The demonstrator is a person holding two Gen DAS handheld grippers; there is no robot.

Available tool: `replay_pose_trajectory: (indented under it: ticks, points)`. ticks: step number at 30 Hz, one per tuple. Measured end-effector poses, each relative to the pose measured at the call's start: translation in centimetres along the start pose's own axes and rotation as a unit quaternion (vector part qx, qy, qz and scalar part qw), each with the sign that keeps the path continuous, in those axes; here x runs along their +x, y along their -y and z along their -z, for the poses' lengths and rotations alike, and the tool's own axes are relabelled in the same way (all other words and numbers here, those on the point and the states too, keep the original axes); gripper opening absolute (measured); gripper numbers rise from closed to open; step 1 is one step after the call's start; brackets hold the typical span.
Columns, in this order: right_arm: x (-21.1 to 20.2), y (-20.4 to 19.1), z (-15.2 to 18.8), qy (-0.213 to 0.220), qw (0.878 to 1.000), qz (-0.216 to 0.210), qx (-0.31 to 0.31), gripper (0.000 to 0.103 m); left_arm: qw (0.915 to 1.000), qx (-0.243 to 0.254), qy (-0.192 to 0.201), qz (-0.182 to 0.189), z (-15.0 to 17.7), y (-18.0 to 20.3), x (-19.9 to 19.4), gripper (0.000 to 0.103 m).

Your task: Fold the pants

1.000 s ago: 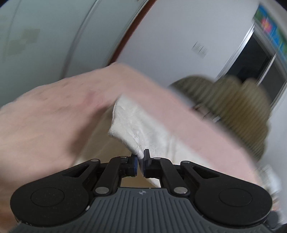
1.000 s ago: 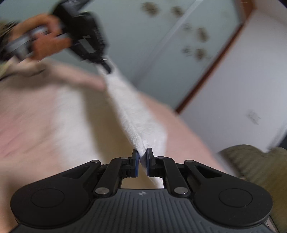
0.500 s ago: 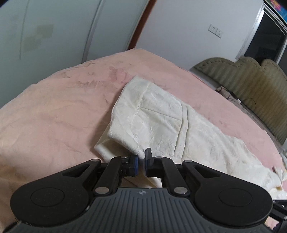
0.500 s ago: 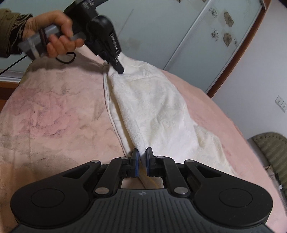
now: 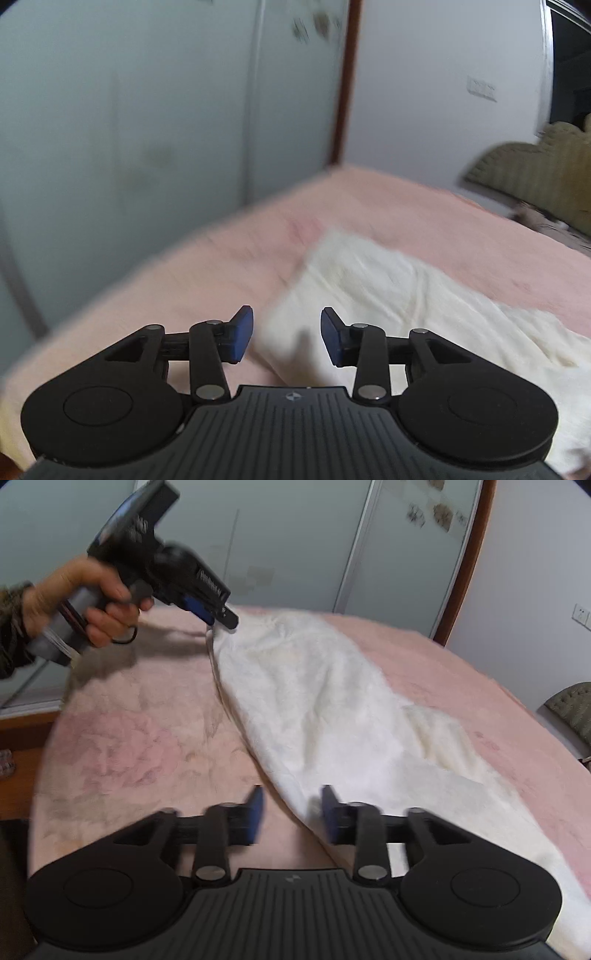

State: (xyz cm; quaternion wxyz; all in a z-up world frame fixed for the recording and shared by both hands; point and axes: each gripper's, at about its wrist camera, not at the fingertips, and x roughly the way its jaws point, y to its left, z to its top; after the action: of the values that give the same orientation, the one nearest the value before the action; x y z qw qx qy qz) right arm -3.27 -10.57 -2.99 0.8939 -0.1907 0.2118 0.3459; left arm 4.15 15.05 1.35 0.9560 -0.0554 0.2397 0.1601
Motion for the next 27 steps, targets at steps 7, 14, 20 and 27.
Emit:
replay_pose_trajectory:
  ticks: [7, 14, 20, 27]
  points:
    - [-4.5, 10.3, 6.1, -0.023, 0.955, 0.144, 0.257, 0.045, 0.981, 0.109, 0.02, 0.159, 0.3, 7.9, -2.6, 0.048]
    - [-8.6, 12.3, 10.6, -0.018, 0.919, 0.202, 0.338, 0.044, 0.8817, 0.313, 0.053, 0.349, 6.7, 19.8, -7.4, 0.05]
    - [-9.9, 16.9, 11.2, -0.022, 0.879, 0.327, 0.345, 0.044, 0.8025, 0.407, 0.1, 0.424, 11.8, 25.5, -10.5, 0.054]
    - [-9.0, 20.6, 14.7, -0.03, 0.845, 0.332, 0.418, 0.044, 0.7873, 0.438, 0.091, 0.425, 13.8, 29.0, -9.7, 0.054]
